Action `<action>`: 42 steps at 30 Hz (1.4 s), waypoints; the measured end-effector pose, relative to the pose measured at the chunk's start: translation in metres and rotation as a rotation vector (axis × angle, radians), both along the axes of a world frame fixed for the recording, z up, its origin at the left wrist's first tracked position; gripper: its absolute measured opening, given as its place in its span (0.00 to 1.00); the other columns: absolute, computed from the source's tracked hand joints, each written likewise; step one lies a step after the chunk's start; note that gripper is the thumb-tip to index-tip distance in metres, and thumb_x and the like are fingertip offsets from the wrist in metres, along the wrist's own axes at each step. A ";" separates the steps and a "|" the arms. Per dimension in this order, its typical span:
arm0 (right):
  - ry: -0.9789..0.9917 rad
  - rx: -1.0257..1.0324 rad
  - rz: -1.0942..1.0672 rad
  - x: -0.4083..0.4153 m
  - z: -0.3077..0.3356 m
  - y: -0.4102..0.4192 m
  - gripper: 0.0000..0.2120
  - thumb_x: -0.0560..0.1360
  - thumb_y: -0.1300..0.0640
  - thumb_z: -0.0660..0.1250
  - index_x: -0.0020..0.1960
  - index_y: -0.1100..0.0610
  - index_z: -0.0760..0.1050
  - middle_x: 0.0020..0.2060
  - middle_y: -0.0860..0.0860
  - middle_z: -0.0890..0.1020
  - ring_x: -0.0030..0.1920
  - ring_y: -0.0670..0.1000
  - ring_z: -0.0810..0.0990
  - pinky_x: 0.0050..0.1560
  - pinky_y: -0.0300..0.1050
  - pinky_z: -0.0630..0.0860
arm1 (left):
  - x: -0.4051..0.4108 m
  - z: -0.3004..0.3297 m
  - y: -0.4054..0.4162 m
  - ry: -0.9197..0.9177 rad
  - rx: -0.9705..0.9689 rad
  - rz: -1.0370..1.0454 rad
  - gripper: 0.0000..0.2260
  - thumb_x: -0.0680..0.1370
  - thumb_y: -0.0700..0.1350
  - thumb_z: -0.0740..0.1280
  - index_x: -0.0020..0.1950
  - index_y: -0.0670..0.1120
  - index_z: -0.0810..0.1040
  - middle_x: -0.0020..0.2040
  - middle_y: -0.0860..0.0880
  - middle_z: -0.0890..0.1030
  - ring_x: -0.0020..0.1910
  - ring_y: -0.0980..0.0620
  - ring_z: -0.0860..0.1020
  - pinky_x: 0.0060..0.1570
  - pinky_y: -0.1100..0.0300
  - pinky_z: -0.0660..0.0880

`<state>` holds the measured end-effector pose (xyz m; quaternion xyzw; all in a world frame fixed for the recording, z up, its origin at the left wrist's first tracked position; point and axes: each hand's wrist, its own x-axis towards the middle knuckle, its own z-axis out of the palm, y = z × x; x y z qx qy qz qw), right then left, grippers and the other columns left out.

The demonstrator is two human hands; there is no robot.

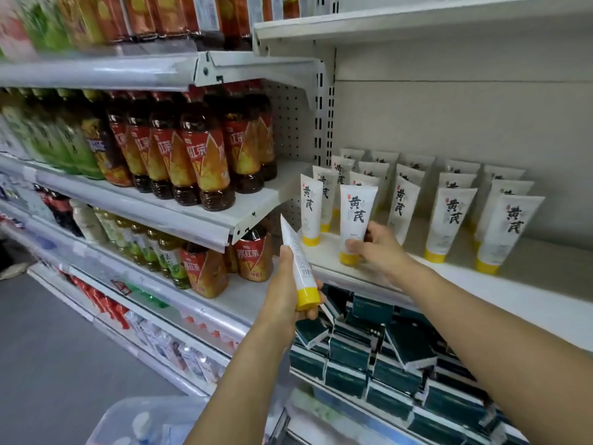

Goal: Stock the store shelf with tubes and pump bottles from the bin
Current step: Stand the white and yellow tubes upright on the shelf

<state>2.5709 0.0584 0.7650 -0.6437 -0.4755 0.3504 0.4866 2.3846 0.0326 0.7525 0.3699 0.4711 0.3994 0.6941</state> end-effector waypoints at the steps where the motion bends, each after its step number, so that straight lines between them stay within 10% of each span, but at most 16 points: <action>1: -0.004 -0.001 0.001 0.001 -0.001 0.002 0.18 0.74 0.66 0.69 0.62 0.57 0.73 0.59 0.54 0.79 0.57 0.53 0.78 0.63 0.53 0.74 | 0.002 -0.001 0.002 0.000 -0.002 0.005 0.29 0.77 0.68 0.54 0.59 0.43 0.73 0.37 0.42 0.80 0.28 0.47 0.78 0.21 0.63 0.68; 18: -0.128 0.001 -0.005 0.006 -0.007 0.007 0.22 0.74 0.65 0.70 0.66 0.59 0.69 0.57 0.53 0.78 0.57 0.52 0.76 0.56 0.45 0.73 | 0.019 -0.006 0.002 0.003 0.018 0.031 0.25 0.79 0.63 0.57 0.62 0.43 0.71 0.40 0.42 0.80 0.32 0.47 0.79 0.22 0.61 0.70; 26: -0.045 0.059 -0.182 0.013 -0.014 -0.020 0.07 0.77 0.65 0.63 0.53 0.56 0.74 0.44 0.51 0.76 0.46 0.52 0.77 0.43 0.42 0.74 | 0.026 -0.014 -0.009 0.079 0.078 0.037 0.25 0.79 0.57 0.64 0.65 0.38 0.70 0.46 0.40 0.82 0.35 0.48 0.81 0.22 0.62 0.71; 30: 0.033 0.062 -0.092 0.005 -0.010 -0.042 0.07 0.78 0.67 0.62 0.49 0.59 0.78 0.39 0.55 0.80 0.34 0.48 0.76 0.28 0.31 0.70 | 0.030 -0.015 -0.018 0.097 0.096 0.041 0.21 0.79 0.53 0.67 0.63 0.40 0.69 0.48 0.38 0.82 0.36 0.48 0.81 0.23 0.61 0.72; 42: -0.019 -0.083 0.269 0.011 0.002 -0.084 0.11 0.76 0.50 0.68 0.52 0.58 0.79 0.37 0.51 0.81 0.34 0.46 0.79 0.30 0.40 0.72 | 0.055 -0.011 -0.046 0.104 0.229 -0.105 0.15 0.77 0.40 0.69 0.60 0.47 0.68 0.54 0.44 0.80 0.48 0.49 0.81 0.36 0.56 0.79</action>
